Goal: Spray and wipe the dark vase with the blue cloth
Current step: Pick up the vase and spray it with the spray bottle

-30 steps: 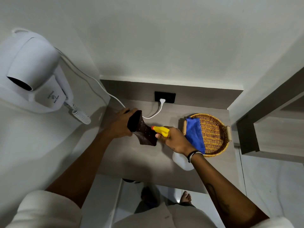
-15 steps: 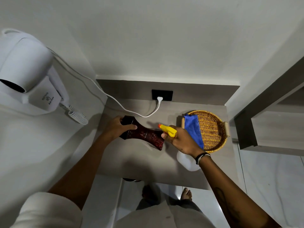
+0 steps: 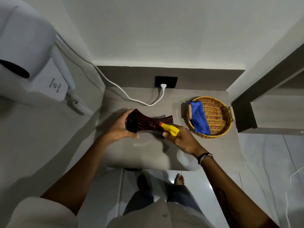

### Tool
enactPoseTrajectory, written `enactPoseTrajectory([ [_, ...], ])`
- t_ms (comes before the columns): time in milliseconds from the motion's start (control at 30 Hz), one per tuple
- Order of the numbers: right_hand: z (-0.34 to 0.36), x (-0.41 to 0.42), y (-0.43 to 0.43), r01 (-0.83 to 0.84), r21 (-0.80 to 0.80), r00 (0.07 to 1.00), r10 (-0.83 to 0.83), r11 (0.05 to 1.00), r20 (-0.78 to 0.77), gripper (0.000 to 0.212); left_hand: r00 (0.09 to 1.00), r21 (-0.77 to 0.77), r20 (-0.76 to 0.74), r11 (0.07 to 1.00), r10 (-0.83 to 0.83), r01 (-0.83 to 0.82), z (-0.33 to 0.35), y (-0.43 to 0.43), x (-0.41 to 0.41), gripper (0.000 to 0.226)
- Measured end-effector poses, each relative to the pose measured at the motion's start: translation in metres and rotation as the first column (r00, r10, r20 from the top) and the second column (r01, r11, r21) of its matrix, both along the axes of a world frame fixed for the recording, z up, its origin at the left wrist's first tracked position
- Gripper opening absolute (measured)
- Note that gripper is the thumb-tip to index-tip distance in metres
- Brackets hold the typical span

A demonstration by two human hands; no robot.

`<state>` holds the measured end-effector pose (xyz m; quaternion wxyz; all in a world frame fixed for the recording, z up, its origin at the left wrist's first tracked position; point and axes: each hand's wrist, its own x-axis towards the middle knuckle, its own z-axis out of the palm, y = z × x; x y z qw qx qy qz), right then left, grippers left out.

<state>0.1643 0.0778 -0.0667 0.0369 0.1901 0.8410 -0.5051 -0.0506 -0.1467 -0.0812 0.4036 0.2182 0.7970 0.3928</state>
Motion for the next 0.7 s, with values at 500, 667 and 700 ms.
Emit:
enactPoseTrajectory([
  [500,-0.004,-0.001,-0.014,-0.032,0.024,0.999,0.032,0.999,0.021,0.042,0.989,0.003,-0.146,1.0,0.004,-0.003,-0.005,-0.011,0.007,0.125],
  [667,-0.004,0.001,-0.015,-0.046,0.024,0.999,0.046,0.999,0.026,0.043,0.984,0.006,-0.178,1.0,-0.004,0.005,-0.007,-0.009,0.009,0.124],
  [700,-0.003,0.001,-0.015,-0.054,0.024,0.998,0.053,0.998,0.026,0.043,0.982,0.003,-0.187,1.0,-0.012,0.013,-0.007,-0.009,0.009,0.123],
])
